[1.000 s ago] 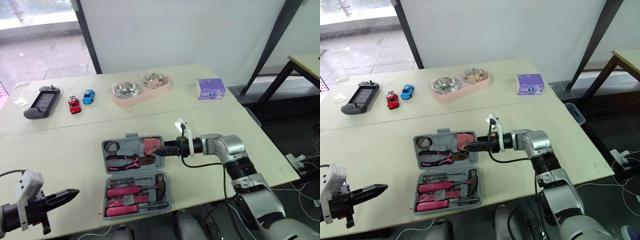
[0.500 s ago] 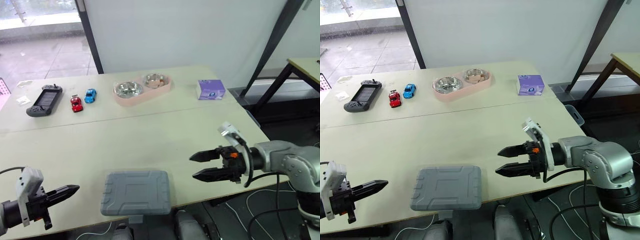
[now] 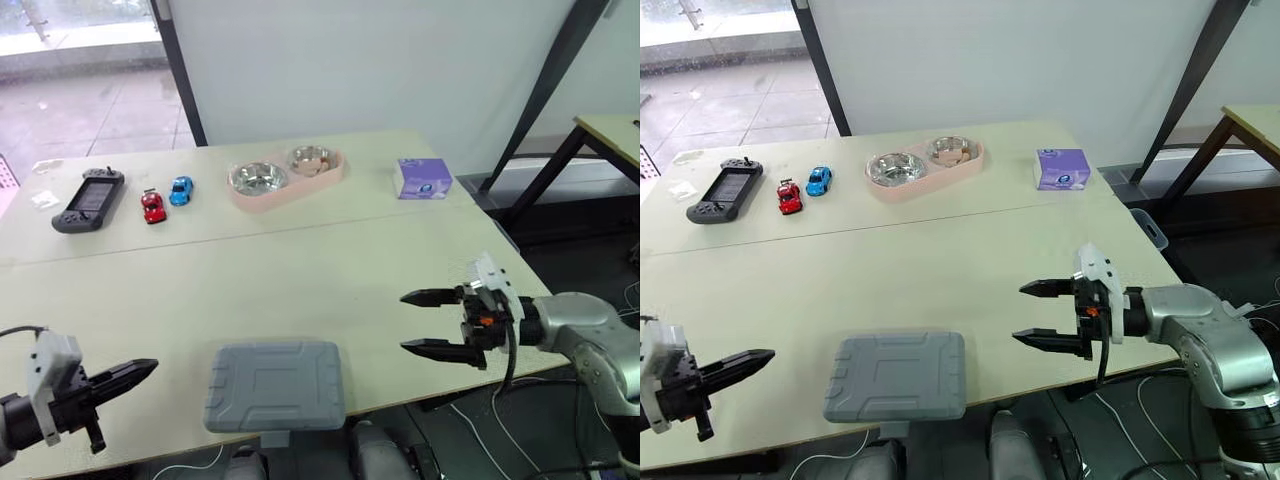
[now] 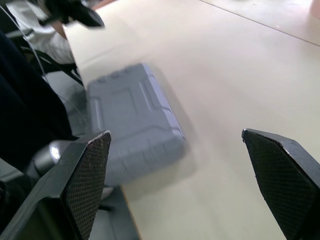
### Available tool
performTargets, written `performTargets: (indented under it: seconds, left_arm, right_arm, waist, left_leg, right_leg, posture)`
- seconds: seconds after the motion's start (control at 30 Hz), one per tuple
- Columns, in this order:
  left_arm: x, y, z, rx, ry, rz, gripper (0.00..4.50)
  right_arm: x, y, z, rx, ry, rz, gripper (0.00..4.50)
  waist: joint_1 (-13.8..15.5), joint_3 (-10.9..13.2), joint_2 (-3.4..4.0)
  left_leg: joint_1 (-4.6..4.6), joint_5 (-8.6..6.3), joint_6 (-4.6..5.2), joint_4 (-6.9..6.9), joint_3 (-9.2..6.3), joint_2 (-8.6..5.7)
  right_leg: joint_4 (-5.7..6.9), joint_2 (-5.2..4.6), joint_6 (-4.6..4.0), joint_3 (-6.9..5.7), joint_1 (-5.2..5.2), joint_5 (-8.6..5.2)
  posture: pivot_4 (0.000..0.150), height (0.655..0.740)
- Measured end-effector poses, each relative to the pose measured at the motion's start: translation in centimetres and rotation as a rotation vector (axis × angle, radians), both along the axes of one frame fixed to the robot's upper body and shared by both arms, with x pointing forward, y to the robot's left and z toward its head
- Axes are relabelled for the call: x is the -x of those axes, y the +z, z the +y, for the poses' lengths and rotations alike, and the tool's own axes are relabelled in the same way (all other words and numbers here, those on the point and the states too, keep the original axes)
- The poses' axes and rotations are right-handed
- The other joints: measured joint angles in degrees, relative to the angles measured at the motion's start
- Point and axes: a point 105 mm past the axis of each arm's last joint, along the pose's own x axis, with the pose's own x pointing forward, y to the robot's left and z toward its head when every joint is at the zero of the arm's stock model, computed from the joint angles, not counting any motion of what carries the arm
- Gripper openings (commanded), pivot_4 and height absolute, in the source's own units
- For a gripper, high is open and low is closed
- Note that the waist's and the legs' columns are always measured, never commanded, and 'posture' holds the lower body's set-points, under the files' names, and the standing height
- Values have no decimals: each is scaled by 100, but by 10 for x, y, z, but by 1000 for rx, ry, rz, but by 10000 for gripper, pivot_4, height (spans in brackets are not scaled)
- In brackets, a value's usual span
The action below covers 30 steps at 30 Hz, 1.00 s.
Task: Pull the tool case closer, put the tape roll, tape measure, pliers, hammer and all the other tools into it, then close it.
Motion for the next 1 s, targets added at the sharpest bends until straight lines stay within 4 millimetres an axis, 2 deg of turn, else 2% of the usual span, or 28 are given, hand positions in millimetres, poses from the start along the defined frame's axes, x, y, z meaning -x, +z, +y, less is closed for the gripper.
performTargets:
  seconds: [0.1,0.33,1.0]
  left_arm:
    - [2,0,3,-15,26,7,0]
    - [2,-4,6,-81,69,19,0]
    - [3,-3,3,-106,56,-8,0]
  right_arm:
    - [0,-9,-11,60,-7,-19,44185]
    - [-4,-11,-18,52,-22,-21,44185]
    - [-2,-14,-19,55,-11,12,44185]
  waist:
    - [-23,3,-3]
    - [-36,10,-17]
    - [-21,11,-17]
  left_leg:
    - [6,0,0,7,0,1]
    - [6,-1,-2,43,0,1]
    - [5,-1,-2,45,0,0]
  right_leg:
    - [6,1,2,2,-1,-1]
    - [4,0,2,2,4,-1]
    - [12,0,1,3,8,0]
  posture:
    - [1500,7387]
    - [1500,7387]
    - [1500,7387]
